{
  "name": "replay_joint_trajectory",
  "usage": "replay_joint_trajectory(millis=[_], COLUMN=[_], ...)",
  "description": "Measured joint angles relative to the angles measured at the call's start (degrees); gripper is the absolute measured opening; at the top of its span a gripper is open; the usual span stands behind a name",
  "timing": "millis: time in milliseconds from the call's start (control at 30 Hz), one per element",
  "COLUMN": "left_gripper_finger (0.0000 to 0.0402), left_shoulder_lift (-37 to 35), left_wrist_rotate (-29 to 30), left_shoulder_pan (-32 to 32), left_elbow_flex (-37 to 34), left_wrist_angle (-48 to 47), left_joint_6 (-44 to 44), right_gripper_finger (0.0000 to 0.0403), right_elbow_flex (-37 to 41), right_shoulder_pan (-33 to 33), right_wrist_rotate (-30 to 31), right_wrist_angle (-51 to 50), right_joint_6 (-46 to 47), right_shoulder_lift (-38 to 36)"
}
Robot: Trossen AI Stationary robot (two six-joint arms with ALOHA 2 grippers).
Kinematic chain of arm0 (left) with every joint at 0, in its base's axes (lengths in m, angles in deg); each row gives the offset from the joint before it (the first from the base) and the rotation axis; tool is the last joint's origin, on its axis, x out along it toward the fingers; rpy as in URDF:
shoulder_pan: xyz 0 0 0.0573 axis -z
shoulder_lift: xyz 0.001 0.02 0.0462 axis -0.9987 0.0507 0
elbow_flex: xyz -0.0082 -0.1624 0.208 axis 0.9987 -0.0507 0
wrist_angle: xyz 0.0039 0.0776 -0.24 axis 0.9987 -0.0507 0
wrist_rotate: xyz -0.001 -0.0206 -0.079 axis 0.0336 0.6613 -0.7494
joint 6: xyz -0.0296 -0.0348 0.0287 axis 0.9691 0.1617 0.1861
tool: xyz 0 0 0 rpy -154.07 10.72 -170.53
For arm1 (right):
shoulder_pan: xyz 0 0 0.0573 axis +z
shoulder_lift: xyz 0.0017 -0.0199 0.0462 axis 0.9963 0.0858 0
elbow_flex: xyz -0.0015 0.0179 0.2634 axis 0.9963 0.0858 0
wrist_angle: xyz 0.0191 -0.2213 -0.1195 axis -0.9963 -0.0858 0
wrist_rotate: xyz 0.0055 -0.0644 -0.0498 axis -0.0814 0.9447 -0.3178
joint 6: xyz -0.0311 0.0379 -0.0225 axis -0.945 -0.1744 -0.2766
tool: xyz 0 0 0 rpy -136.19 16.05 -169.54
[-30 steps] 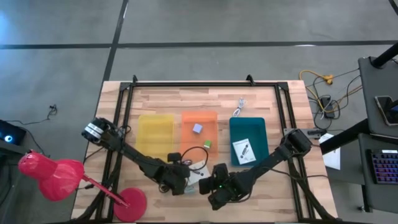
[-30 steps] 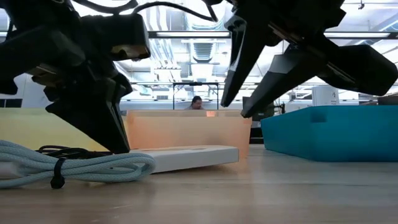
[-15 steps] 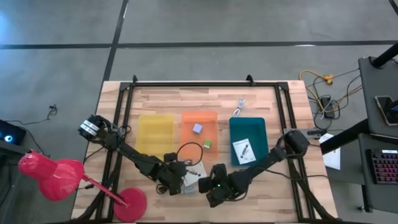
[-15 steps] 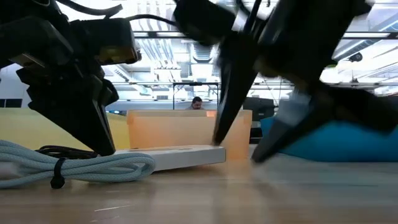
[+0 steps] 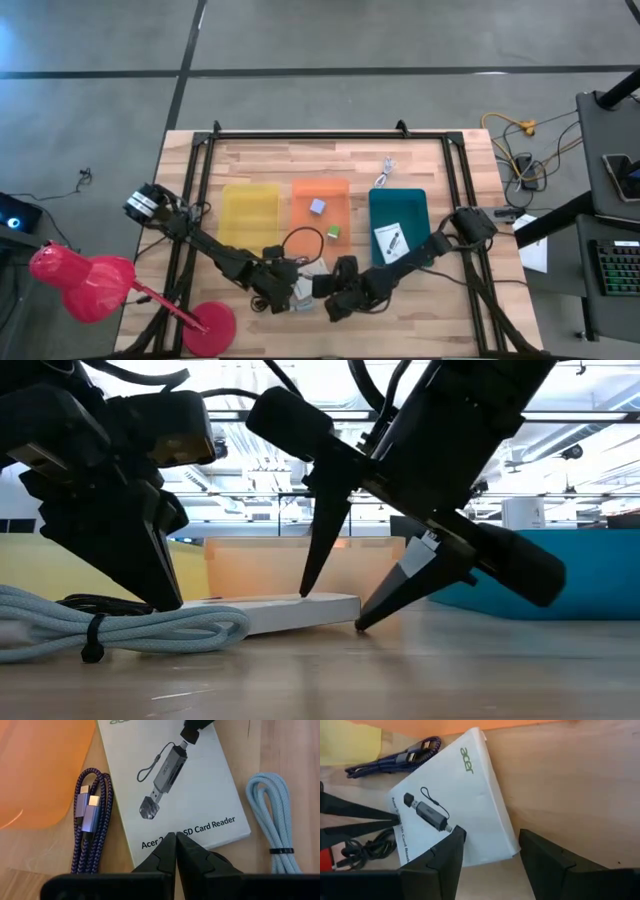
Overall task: Pick and place items into bin
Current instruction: Put the white card reader box into the blue bin
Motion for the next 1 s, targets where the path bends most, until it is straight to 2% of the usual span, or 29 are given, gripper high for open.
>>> replay_joint_trajectory(millis=[300,767,1000], left_gripper_finger=[0.0,0.0,0.0], left_shoulder_lift=[-0.1,-0.1,-0.4], left_wrist_rotate=[-0.8,-0.6,0.1], left_shoulder_pan=[0.2,0.2,0.1], left_elbow_flex=[-0.3,-0.2,1.5], left_wrist_angle=[1.5,2.5,2.4], left_joint_6=[-0.4,-1.4,-1.8], right_gripper_finger=[0.0166,0.0036,0.0011], right_elbow_flex=[0.3,0.3,-1.5], right_shoulder_pan=[-1.6,-1.8,-1.3], right_wrist_rotate=[-1.5,-4.0,-4.1], right_wrist_angle=[4.5,5.8,1.6], right_joint_6=[-5.9,-9.8,-11.9], right_shoulder_lift=[0.1,0.0,-0.8])
